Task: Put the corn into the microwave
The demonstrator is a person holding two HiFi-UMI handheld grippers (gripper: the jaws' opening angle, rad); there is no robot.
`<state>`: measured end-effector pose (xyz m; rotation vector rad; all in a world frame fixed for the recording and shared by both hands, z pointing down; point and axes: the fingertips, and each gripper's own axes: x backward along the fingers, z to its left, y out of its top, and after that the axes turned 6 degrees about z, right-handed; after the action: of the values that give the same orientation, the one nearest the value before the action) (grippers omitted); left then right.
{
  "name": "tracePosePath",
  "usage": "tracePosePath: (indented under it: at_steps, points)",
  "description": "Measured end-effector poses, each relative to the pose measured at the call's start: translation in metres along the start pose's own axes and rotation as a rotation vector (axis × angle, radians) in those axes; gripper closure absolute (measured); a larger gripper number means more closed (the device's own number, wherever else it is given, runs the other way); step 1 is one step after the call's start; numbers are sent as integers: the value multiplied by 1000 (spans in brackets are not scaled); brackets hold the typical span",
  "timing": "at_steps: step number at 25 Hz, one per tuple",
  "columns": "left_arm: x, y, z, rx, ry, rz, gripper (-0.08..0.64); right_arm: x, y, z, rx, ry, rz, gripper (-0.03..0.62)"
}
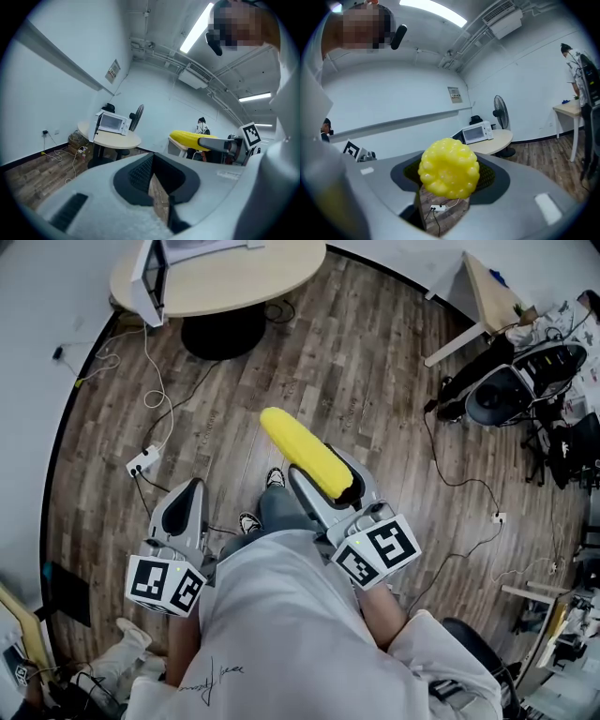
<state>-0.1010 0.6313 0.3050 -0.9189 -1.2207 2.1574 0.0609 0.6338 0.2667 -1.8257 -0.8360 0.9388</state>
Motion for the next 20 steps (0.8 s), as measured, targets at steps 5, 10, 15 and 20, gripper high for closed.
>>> tracePosePath:
  at_steps: [5,10,15,20]
  points:
    - [-5,4,5,-40,25,19,566,-8,2,-5,-5,-17,-1,333]
    - [-17,13,20,-124,57,26,565,-30,7,-11,4,-9,-1,331]
    - [-31,26,39,-126,91,29,566,-54,21,-25,8,2,-2,331]
    - [-62,38,50,-129,86,32,566,-82,32,-44,5,11,3,333]
